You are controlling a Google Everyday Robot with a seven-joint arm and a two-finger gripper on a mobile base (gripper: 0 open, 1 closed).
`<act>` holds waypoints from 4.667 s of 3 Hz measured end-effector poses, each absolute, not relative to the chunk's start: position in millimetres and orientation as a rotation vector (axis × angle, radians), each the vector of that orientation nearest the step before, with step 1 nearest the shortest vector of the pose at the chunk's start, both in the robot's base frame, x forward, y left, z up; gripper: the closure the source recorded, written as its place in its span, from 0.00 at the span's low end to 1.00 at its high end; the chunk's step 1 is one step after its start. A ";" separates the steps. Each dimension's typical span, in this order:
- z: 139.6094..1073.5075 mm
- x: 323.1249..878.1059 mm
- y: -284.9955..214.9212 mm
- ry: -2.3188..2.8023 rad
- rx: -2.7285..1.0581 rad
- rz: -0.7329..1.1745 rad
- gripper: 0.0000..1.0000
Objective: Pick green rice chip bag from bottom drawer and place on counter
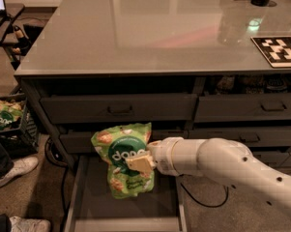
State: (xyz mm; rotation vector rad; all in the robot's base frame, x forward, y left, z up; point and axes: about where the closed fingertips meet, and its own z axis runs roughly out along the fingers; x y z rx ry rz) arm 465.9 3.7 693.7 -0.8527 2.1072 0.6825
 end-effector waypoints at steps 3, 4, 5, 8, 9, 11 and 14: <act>818.4 553.7 39.6 1.907 -0.965 0.627 1.00; 827.8 560.0 44.1 1.890 -0.966 0.628 1.00; 829.6 561.4 44.7 1.885 -0.964 0.628 1.00; 897.5 659.9 42.3 1.786 -1.011 0.537 1.00; 921.9 682.9 44.7 1.765 -1.049 0.501 1.00; 963.2 732.1 52.1 1.754 -1.109 0.437 1.00; 942.2 813.6 105.9 1.827 -1.223 0.463 1.00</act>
Offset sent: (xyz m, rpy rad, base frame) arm 0.1006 0.0436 0.1417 0.0350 -0.2088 0.1097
